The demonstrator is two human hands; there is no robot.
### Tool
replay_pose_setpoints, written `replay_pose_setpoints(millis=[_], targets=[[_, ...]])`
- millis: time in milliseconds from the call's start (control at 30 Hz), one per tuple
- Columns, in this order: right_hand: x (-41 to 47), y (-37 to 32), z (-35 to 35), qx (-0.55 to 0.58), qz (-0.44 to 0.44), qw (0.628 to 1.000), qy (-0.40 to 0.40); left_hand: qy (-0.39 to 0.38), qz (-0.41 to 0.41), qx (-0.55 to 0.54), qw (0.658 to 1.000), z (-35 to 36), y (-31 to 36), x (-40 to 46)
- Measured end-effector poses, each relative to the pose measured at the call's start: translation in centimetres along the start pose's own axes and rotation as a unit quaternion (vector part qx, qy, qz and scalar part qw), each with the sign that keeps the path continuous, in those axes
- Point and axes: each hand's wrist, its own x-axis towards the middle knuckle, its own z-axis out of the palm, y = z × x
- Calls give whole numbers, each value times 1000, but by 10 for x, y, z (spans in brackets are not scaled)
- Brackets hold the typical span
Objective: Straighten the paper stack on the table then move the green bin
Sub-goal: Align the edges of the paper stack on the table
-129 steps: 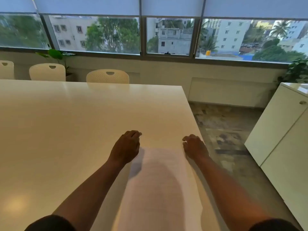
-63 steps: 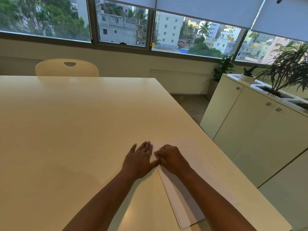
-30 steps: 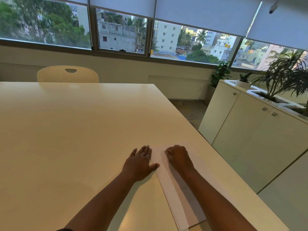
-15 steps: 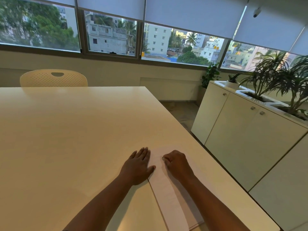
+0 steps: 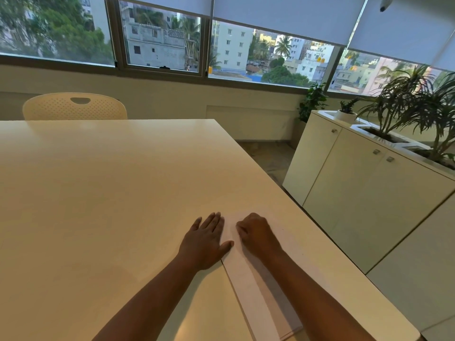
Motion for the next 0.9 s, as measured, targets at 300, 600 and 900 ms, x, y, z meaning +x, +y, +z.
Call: replay_pose_setpoints(millis=[300, 600, 900], targets=[[4, -4, 3, -7, 18, 1000, 19, 7, -1, -3, 1000, -1, -1, -1], [12, -5, 1, -14, 27, 999, 21, 4, 0, -12, 1000, -2, -3, 1], [10, -5, 4, -14, 32, 999, 26, 8, -6, -26, 1000, 0, -6, 3]])
